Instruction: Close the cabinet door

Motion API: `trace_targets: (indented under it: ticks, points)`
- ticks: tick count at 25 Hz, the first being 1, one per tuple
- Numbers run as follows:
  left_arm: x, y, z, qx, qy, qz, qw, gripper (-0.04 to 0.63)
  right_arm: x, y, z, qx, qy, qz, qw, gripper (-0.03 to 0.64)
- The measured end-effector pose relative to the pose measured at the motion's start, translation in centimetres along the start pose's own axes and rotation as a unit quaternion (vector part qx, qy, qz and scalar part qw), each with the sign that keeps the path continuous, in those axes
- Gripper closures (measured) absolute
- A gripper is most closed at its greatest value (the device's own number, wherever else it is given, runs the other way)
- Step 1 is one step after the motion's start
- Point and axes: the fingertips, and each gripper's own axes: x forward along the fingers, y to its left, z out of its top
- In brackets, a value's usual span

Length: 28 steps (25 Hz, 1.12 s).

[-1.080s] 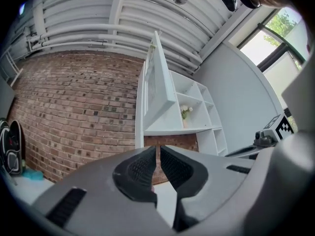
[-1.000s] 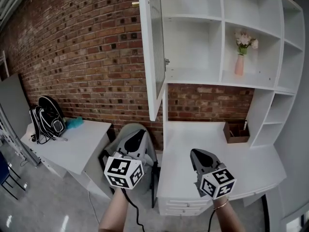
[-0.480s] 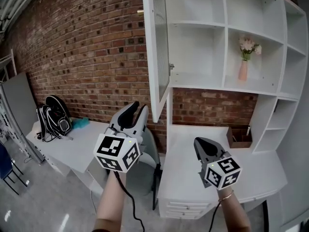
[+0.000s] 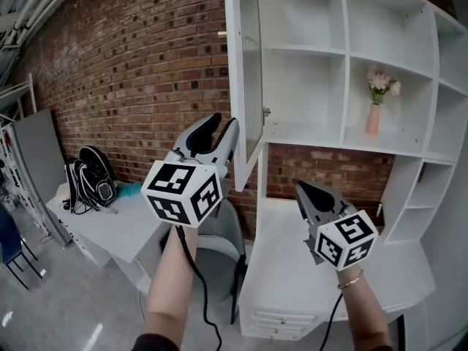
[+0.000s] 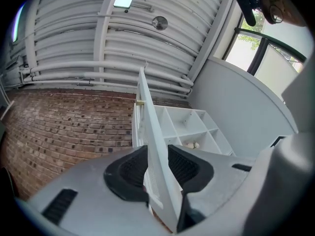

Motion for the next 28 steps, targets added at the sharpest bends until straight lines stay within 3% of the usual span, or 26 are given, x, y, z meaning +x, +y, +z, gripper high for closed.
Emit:
trace_targets:
  ticks: [5, 10, 20, 28]
  points:
    - [1.7, 0.2, 2.5, -0.025, -0.021, -0.012, 0.9994, 0.483, 0.7, -0.1, 2.4, -0.023, -0.016, 0.008, 1.0, 0.615]
    - [3.5, 0.0, 3.9, -0.028, -0.017, -0.015, 0.9993, 0.483, 0.8, -0.2, 3.5, -0.025, -0.019, 0.011, 0.999, 0.617]
    - [4.5, -0.4, 4.2, -0.011, 0.002, 0.014, 0.9998, 0.488, -0.6, -1.0, 3.9, -0.039, -0.013, 0.001, 0.999, 0.617]
    - [5.9, -3.4, 4.0, 0.008, 0.008, 0.016, 0.9998, 0.489, -2.4, -2.9, 3.3, -0.037, -0.005, -0.02, 0.999, 0.615]
